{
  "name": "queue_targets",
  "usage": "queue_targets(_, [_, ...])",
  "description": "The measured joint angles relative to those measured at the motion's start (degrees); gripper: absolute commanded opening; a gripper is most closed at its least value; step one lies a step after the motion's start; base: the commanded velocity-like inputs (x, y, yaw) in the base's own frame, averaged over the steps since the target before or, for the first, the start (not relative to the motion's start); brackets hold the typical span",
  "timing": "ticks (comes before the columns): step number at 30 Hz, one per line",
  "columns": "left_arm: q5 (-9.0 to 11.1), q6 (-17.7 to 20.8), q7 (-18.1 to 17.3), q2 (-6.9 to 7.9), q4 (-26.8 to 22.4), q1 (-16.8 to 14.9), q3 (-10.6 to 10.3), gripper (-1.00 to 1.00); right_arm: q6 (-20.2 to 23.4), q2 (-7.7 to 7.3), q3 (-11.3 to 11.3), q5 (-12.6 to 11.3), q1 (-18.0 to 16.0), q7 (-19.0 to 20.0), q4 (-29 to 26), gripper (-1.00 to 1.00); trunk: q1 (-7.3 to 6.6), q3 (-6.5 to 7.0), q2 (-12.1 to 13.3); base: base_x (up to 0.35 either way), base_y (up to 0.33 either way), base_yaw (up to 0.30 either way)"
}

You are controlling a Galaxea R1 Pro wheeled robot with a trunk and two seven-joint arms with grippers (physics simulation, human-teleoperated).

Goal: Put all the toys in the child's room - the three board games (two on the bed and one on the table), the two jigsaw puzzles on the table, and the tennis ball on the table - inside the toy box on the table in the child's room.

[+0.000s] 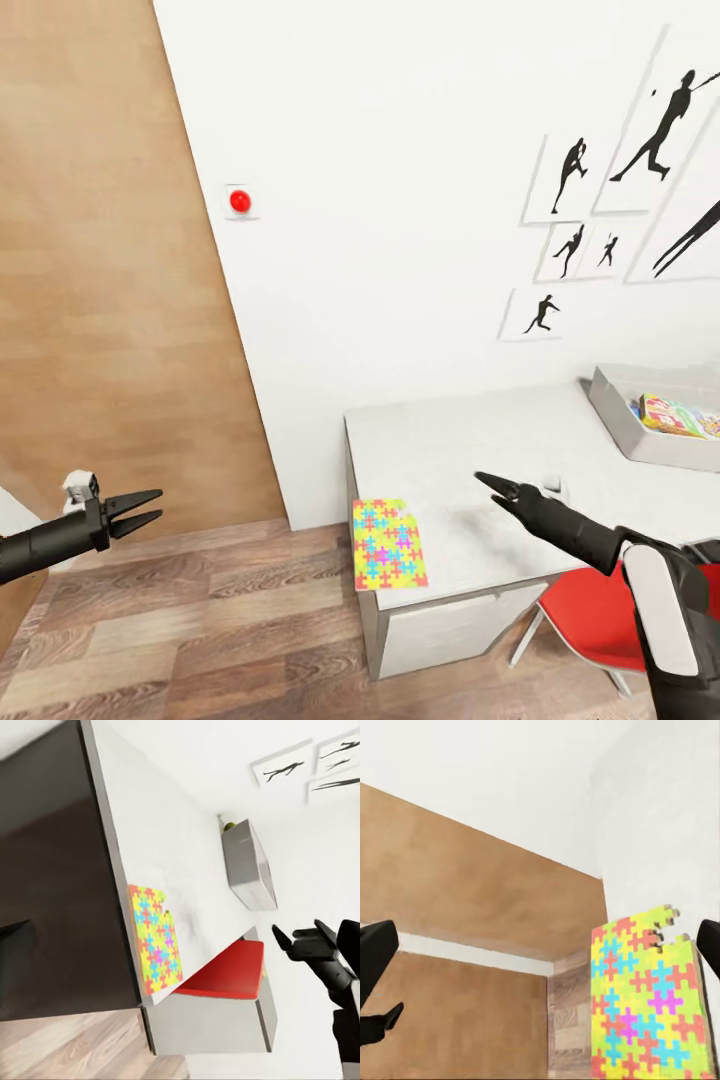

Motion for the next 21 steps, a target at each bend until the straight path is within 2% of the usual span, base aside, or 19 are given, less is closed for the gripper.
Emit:
queue_targets(3, [-0.81, -0.51, 0.09, -0.05, 0.01, -0.01, -0.18, 1.0, 0.0, 0.13, -0.97, -0.81, 3.42, 7.1, -1.03, 1.0, 0.01, 0.24, 0.01, 0.0, 0.0, -0.177])
queue_targets(4, [-1.58, -0.74, 0.19, -0.08, 0.04, 0.0, -0.4, 1.0, -0.9, 0.2, -1.3, -0.96, 4.85, 11.11, -1.4, 1.0, 0.0, 0.32, 0.0, 0.0, 0.0, -0.163])
queue_targets(8, [-3.71, -1.32, 0.5, -0.29, 0.55, -0.06, -0.99, 1.0, -4.94, 0.37, -1.49, -0.88, 6.65, 17.52, -1.8, 1.0, 0.01, 0.64, 0.01, 0.0, 0.0, -0.155])
queue_targets(10, [-5.42, -2.17, 0.66, -0.92, 1.44, -0.25, -1.36, 1.0, -7.8, 0.61, -1.13, -0.82, 7.34, 21.08, -1.99, 1.0, 0.01, 0.8, 0.01, 0.0, 0.0, -0.146])
queue_targets(12, [-6.28, -2.78, 0.74, -1.63, 2.04, -0.44, -1.51, 1.0, -9.2, 0.72, -0.52, -0.73, 7.62, 23.09, -2.11, 1.0, 0.01, 0.96, 0.01, 0.0, 0.0, -0.142])
queue_targets(15, [-7.44, -3.73, 0.81, -3.64, 2.81, -0.67, -1.69, 1.0, -11.03, 0.65, 0.98, -0.63, 7.93, 26.36, -2.2, 1.0, 0.01, 1.21, 0.01, 0.0, 0.0, -0.136])
queue_targets(21, [-8.2, -5.48, 0.97, -6.47, 3.14, -0.78, -1.86, 1.0, -12.28, 0.54, 1.81, -0.58, 8.06, 28.09, -2.48, 1.0, 0.01, 1.71, 0.01, 0.0, 0.0, -0.129])
